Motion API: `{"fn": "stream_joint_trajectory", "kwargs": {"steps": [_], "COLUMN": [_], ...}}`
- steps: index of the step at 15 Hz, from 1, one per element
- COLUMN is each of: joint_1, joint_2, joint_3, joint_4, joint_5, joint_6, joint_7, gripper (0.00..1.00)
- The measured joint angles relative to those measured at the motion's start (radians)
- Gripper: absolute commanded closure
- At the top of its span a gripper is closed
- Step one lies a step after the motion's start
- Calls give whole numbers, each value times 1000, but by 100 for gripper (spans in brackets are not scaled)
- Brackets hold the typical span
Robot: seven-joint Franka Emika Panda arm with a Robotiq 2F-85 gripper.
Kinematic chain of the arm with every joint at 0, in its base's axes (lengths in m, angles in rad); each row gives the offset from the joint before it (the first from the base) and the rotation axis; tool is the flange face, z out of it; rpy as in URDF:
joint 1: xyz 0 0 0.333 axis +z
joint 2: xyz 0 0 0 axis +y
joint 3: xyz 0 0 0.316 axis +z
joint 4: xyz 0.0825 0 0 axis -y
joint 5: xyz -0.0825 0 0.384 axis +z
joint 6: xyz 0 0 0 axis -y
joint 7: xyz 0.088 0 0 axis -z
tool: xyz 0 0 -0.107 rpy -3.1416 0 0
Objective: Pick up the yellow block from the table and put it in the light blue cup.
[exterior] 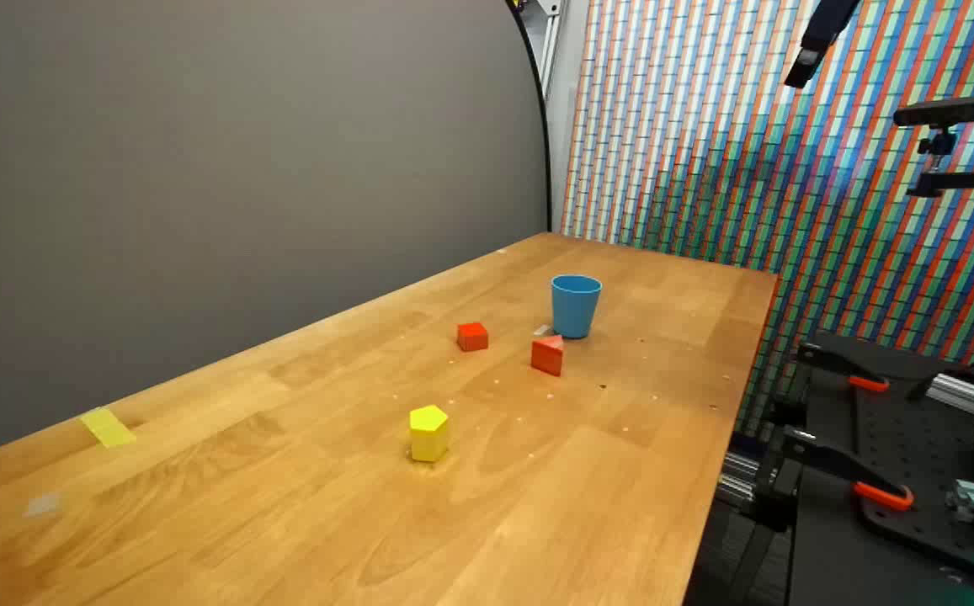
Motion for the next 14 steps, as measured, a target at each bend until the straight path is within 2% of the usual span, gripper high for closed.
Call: {"fn": "stream_joint_trajectory", "kwargs": {"steps": [9, 11, 14], "joint_1": [13, 61, 180], "joint_2": [18, 80, 227], "joint_3": [8, 56, 151], "joint_4": [6, 28, 79], "joint_5": [0, 5, 30], "joint_6": [-1, 7, 25], "joint_7": [0, 8, 19], "gripper": [0, 0, 0]}}
